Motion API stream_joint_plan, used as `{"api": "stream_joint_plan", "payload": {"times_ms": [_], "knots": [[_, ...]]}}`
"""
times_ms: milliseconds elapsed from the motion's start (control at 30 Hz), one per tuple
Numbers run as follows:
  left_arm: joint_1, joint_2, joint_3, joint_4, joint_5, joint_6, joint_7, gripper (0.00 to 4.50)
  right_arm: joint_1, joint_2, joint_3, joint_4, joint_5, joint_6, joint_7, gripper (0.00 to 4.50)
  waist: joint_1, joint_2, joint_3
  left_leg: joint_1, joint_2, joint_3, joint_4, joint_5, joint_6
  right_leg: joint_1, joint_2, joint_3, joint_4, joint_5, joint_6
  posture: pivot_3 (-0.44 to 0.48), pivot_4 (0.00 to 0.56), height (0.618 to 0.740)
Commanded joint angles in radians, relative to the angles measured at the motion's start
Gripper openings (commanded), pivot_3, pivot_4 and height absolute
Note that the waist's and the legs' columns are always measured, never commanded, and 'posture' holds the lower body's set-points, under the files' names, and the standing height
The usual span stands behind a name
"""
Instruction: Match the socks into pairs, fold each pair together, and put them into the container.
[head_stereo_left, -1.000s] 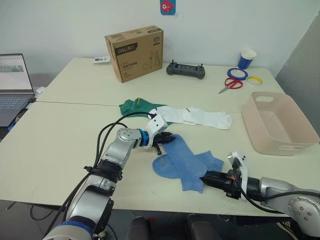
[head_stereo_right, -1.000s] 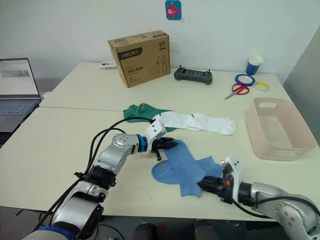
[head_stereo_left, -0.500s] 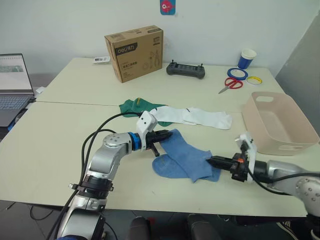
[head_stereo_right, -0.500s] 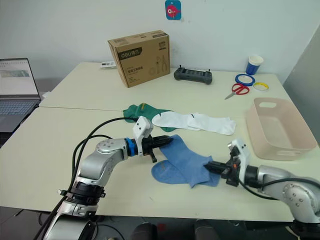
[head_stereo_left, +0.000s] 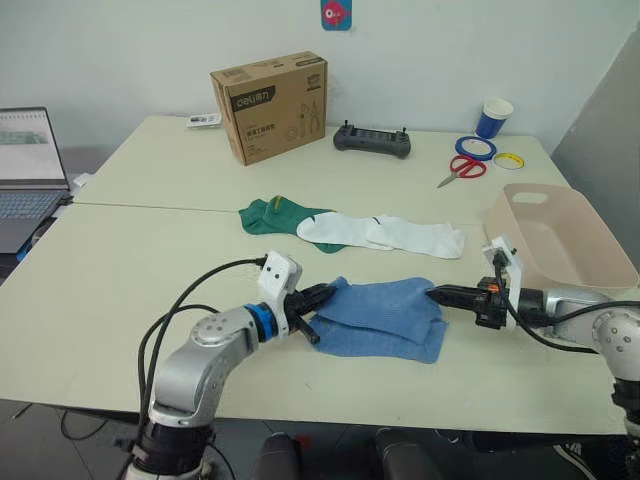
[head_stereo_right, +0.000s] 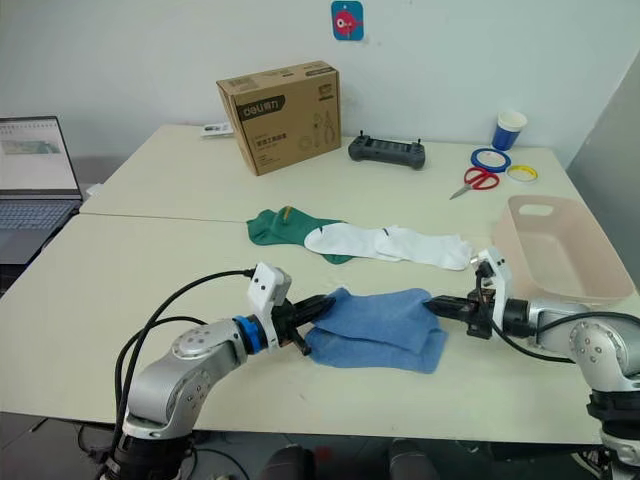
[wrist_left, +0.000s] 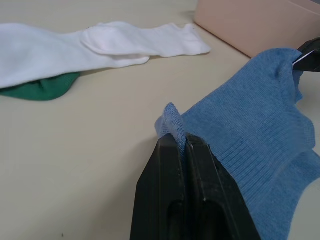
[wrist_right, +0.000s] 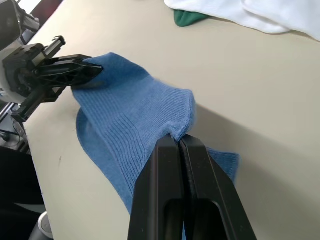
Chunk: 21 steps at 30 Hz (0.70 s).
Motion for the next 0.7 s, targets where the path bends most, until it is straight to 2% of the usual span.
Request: {"api": "stream_joint_plan", "payload": {"times_ms": [33, 233, 567, 667, 700], "knots": [[0.033, 0.003, -0.020, -0.085, -0.011, 0.001, 0.036, 0.00, -0.036, -0.039, 0.032, 0.032, -0.051, -0.016, 0.069, 0.04, 0.000, 0.000, 0.000, 0.000, 0.000, 0.000, 0.000, 0.000, 0.000, 0.000, 0.000, 0.000, 0.000, 0.000, 0.000, 0.000, 0.150, 0.740], [0.057, 0.008, -0.044, -0.093, -0.003, -0.019, 0.075, 0.00, -0.062, -0.014, 0.068, 0.074, -0.118, -0.041, 0.083, 0.04, -0.001, 0.000, 0.000, 0.000, 0.000, 0.001, 0.000, 0.000, 0.000, 0.000, 0.000, 0.001, 0.000, 0.000, 0.000, 0.000, 0.150, 0.740], [0.073, 0.042, -0.062, -0.029, 0.011, -0.079, 0.060, 0.00, -0.043, 0.029, 0.087, 0.080, -0.211, -0.090, 0.075, 0.04, 0.000, 0.000, 0.000, 0.000, 0.000, 0.001, 0.000, 0.000, 0.000, -0.001, 0.000, 0.001, 0.000, 0.000, 0.000, 0.000, 0.150, 0.740], [0.067, 0.047, -0.059, -0.019, 0.015, -0.094, 0.058, 0.72, -0.048, 0.048, 0.067, 0.083, -0.213, -0.091, 0.071, 0.66, -0.001, 0.000, 0.000, 0.000, 0.000, 0.001, 0.000, 0.000, 0.000, -0.001, 0.000, 0.001, 0.000, 0.000, 0.000, 0.000, 0.150, 0.740], [0.065, 0.049, -0.054, -0.017, 0.009, -0.093, 0.057, 1.03, -0.047, 0.050, 0.061, 0.083, -0.223, -0.098, 0.067, 1.01, -0.001, 0.000, 0.000, 0.000, 0.000, 0.001, 0.000, 0.000, 0.000, -0.001, 0.000, 0.001, 0.000, 0.000, 0.000, 0.000, 0.150, 0.740]]}}
